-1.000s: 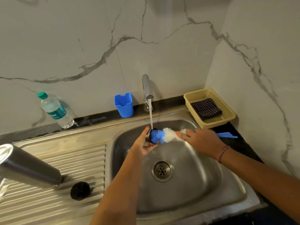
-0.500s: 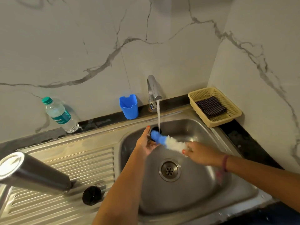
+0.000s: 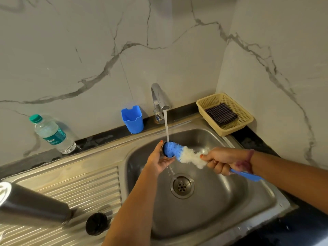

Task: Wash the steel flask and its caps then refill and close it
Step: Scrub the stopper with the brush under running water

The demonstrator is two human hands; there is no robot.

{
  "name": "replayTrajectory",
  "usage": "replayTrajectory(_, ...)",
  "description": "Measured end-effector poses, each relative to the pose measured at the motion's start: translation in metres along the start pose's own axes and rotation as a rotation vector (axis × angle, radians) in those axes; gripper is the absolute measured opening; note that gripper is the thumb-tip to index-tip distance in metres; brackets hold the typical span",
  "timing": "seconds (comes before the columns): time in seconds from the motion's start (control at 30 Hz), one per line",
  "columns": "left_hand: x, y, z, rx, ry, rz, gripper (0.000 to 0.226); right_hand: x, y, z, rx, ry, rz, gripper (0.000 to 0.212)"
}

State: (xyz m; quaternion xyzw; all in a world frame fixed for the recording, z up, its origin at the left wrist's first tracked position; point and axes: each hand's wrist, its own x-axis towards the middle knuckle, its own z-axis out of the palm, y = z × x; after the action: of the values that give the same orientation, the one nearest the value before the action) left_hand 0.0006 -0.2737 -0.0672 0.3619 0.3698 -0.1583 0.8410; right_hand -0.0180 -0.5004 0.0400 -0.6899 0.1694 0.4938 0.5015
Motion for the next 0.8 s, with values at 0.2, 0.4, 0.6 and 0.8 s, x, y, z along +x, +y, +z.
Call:
replayTrajectory(0.2, 0.003, -0.001, 0.004, 0.027, 0.055, 0.016, 0.038, -0.008, 0.024, 0.015, -1.216, 0.396, -0.417, 0.034)
replayTrajectory(0.4, 0.002, -0.005, 0.012, 0.130, 0.104, -0.041, 0.049, 0.000, 0.022, 0.006, -1.850, 0.751, -0.729, 0.058)
replayTrajectory(0.6, 0.007, -0.002, 0.006, 0.016, -0.001, 0.023, 0.040, 0.018, 0.011, 0.014, -0.200, 0.056, -0.118, 0.027)
replayTrajectory(0.8, 0.007, 0.000, 0.014, 0.041, -0.090, 0.005, 0.059, -0.004, 0.010, 0.027, -1.050, 0.378, -0.444, 0.020)
